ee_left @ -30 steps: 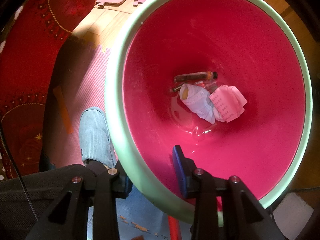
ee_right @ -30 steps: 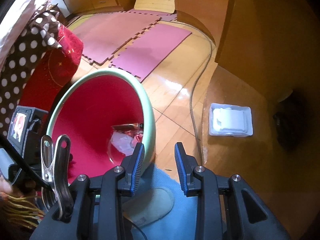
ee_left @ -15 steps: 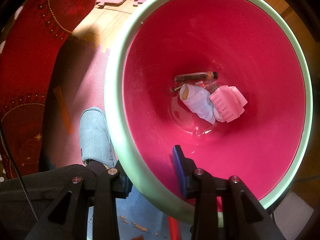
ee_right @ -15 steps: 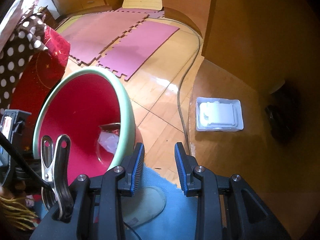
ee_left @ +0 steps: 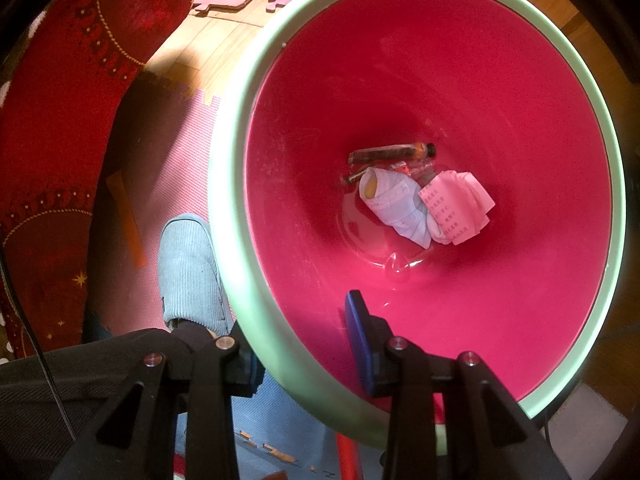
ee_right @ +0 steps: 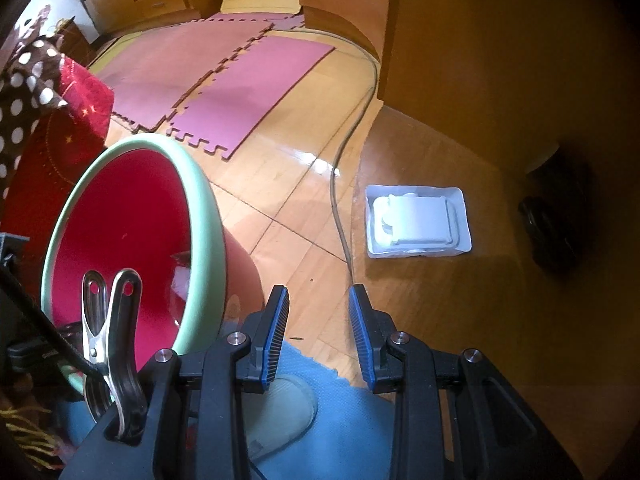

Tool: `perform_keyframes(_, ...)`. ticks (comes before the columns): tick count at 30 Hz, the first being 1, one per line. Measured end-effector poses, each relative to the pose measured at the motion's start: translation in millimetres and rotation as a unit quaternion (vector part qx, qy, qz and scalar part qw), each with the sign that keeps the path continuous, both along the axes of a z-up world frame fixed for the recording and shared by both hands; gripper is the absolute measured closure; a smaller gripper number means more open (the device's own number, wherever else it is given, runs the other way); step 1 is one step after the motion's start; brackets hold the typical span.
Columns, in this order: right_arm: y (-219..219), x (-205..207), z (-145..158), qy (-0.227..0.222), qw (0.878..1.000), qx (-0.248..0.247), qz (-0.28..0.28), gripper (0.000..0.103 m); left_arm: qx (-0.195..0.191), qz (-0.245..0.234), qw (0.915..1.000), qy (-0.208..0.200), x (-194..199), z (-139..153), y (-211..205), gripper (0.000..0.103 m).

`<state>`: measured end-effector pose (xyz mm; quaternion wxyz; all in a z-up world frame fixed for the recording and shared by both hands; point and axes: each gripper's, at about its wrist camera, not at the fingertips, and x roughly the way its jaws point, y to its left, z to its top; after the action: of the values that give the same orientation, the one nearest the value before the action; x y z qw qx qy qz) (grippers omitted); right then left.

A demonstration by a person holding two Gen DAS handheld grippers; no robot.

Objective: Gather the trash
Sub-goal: 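Move the open right tool from the bucket toward the white plastic tray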

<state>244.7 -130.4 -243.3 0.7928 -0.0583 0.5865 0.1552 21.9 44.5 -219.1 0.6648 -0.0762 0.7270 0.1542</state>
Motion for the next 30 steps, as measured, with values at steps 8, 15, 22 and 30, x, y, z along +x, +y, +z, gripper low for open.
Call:
perform_keyframes(8,-9,9,-8,0.002,1.0,-0.005,-0.02,0.071,0.0,0.001,1.0,0.0,-1,-1,0,0.067)
perform_keyframes(15,-17,18,-16,0.006,0.999,-0.009,-0.04,0.071,0.0,0.001,1.0,0.0,-1,-1,0,0.067)
perform_keyframes(22,-26,25,-18,0.004,0.998,-0.015,-0.053,0.071,0.0,0.001,1.0,0.0,-1,-1,0,0.067)
perform_keyframes(30,-34,33,-26,0.006,0.997,-0.025,-0.071,0.071,0.0,0.002,1.0,0.0,-2,-1,1,0.067)
